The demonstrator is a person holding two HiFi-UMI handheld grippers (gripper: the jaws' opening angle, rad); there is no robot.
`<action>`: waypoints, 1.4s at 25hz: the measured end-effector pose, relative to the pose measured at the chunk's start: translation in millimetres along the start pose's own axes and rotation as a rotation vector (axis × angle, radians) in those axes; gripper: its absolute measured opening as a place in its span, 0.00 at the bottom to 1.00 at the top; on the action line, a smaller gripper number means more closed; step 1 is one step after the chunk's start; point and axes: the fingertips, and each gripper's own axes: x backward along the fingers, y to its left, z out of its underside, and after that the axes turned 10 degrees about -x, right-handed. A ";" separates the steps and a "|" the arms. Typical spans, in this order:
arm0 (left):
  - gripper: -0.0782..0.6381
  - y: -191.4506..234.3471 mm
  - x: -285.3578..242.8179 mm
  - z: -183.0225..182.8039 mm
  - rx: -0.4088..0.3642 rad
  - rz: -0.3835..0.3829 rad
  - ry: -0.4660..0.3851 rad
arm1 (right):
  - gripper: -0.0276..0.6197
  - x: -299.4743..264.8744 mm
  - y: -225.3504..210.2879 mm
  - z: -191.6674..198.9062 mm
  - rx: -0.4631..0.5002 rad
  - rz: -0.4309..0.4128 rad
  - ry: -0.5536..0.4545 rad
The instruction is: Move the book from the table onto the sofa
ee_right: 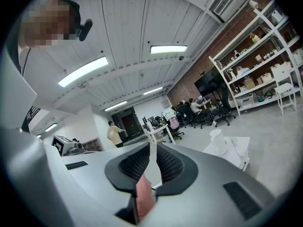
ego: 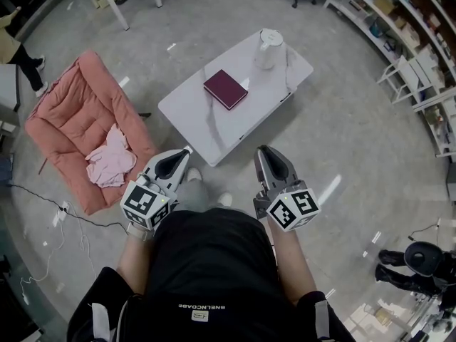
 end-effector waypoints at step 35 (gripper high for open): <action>0.13 198.5 -154.9 19.0 0.121 0.106 0.036 | 0.14 -173.5 -107.3 -35.9 -0.054 0.240 0.048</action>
